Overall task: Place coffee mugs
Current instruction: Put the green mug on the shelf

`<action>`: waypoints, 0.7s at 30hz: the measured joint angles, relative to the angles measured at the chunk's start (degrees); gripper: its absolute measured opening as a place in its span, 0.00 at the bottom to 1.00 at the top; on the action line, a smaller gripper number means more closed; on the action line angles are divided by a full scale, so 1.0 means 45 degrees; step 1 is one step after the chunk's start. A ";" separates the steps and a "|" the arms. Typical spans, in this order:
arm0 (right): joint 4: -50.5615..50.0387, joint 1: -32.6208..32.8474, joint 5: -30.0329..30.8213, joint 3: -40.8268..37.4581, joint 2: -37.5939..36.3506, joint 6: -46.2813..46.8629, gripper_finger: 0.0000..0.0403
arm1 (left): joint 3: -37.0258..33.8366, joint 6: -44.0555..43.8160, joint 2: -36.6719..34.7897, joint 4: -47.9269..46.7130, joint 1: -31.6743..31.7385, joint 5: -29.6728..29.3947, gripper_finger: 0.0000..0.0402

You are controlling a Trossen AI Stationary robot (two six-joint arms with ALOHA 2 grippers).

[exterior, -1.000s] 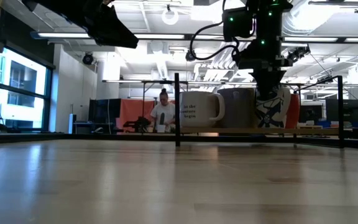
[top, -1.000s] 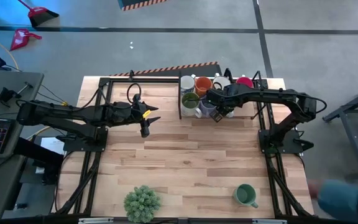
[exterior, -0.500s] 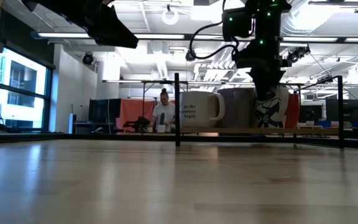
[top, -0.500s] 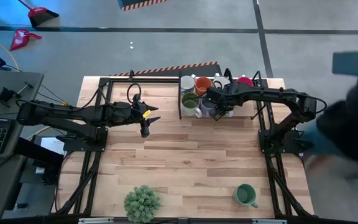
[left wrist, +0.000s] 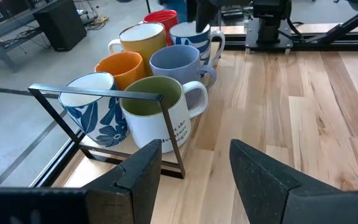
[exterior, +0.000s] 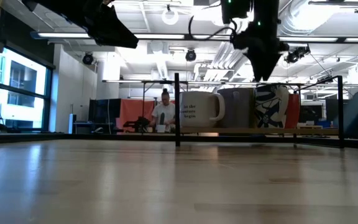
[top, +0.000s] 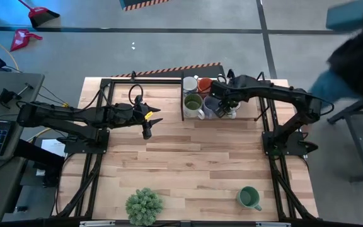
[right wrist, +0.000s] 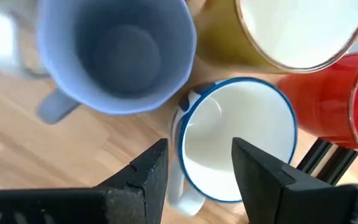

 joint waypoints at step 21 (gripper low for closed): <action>-0.0501 0.0699 -0.0700 0.1516 -0.0005 0.0535 0.38 | -0.0001 0.0007 0.0000 0.0010 0.0000 -0.0005 0.45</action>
